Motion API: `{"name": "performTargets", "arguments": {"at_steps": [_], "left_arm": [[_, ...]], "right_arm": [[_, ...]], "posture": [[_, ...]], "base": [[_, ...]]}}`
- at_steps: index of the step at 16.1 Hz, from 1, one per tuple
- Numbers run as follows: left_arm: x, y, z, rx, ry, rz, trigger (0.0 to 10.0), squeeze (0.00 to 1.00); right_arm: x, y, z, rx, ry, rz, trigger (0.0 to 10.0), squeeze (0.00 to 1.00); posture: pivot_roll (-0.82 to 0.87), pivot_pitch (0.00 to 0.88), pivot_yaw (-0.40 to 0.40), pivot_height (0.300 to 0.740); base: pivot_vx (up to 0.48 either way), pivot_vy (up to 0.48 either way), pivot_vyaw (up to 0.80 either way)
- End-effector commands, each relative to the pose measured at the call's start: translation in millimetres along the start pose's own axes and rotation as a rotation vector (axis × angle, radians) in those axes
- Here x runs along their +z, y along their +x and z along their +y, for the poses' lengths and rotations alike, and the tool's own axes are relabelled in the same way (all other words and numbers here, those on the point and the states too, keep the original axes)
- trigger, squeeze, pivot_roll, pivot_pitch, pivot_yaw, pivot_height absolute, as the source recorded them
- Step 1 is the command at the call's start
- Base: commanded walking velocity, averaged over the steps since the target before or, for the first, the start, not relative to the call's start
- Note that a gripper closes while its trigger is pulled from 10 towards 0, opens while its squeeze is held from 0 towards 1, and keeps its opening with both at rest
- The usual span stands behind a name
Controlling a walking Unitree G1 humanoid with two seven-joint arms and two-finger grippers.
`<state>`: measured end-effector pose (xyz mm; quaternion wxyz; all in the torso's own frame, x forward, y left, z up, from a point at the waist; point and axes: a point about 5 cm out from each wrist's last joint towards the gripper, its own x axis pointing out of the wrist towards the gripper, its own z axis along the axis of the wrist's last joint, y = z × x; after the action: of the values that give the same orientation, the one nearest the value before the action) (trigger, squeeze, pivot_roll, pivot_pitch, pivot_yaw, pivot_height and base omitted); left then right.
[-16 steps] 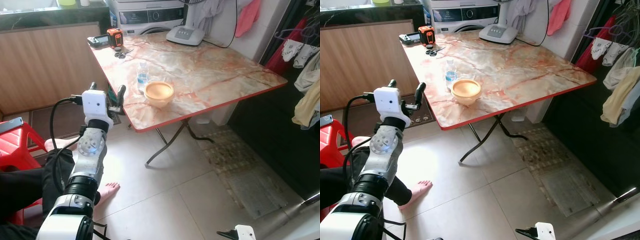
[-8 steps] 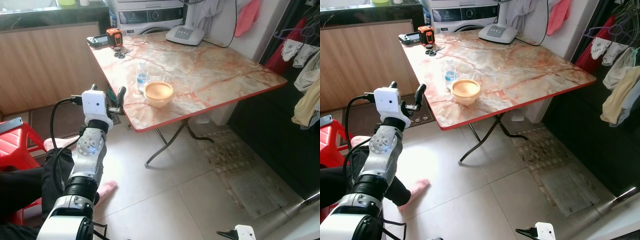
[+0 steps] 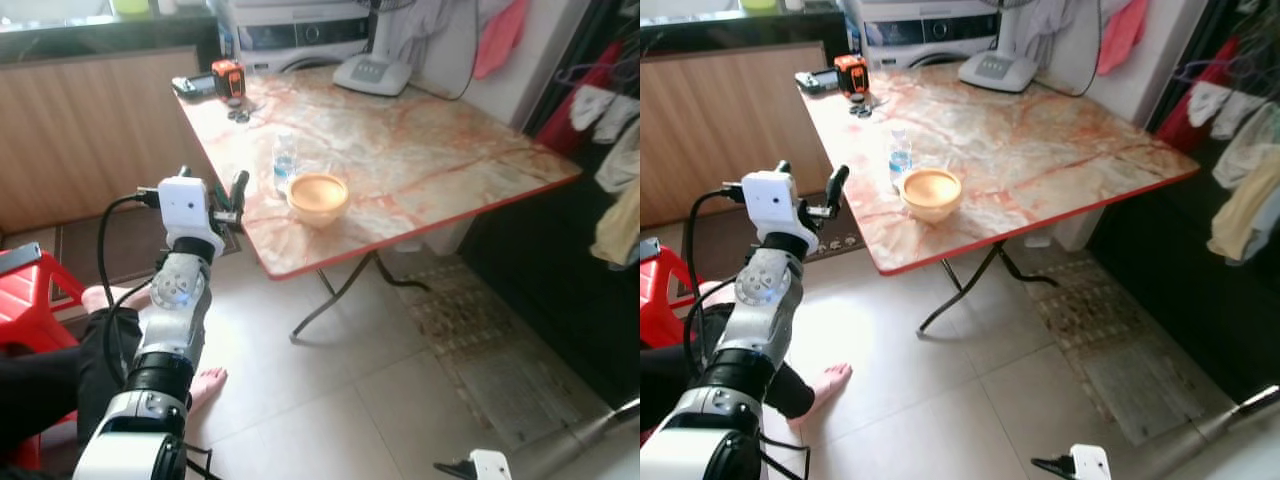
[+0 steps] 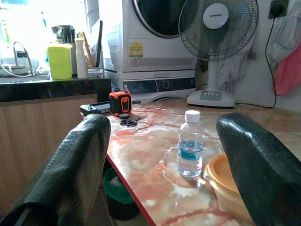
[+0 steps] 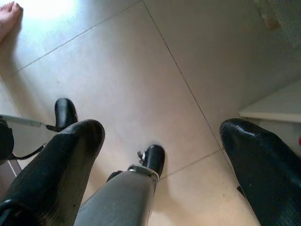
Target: Restocking fridge
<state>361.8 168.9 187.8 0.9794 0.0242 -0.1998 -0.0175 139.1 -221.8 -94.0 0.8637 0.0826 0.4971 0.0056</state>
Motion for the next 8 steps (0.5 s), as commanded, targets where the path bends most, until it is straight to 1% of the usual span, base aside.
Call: {"name": "performTargets", "arguments": {"at_steps": [1, 3, 8], "left_arm": [[0.2, -1.3, -2.9, -0.015, -0.005, 0.001, 10.0, 0.00], [-0.8, -2.2, -6.2, -0.023, -0.015, 0.006, 10.0, 0.00], [0.1, -3.1, -7.2, -0.021, -0.022, 0.003, 10.0, 0.00]], "right_arm": [[-3.1, -1.4, -2.8, -0.014, 0.013, 0.000, 10.0, 0.00], [-3.6, -1.6, -3.1, -0.016, 0.012, 0.003, 10.0, 0.00], [-4.4, -1.8, -3.1, -0.013, 0.011, 0.004, 10.0, 0.00]], "posture": [[0.05, 0.000, -0.044, 0.740], [0.05, 0.000, -0.044, 0.740], [0.05, 0.000, -0.045, 0.740]], "base": [[0.345, 0.000, 0.00], [0.345, 0.000, 0.00], [0.345, 0.000, 0.00]]}}
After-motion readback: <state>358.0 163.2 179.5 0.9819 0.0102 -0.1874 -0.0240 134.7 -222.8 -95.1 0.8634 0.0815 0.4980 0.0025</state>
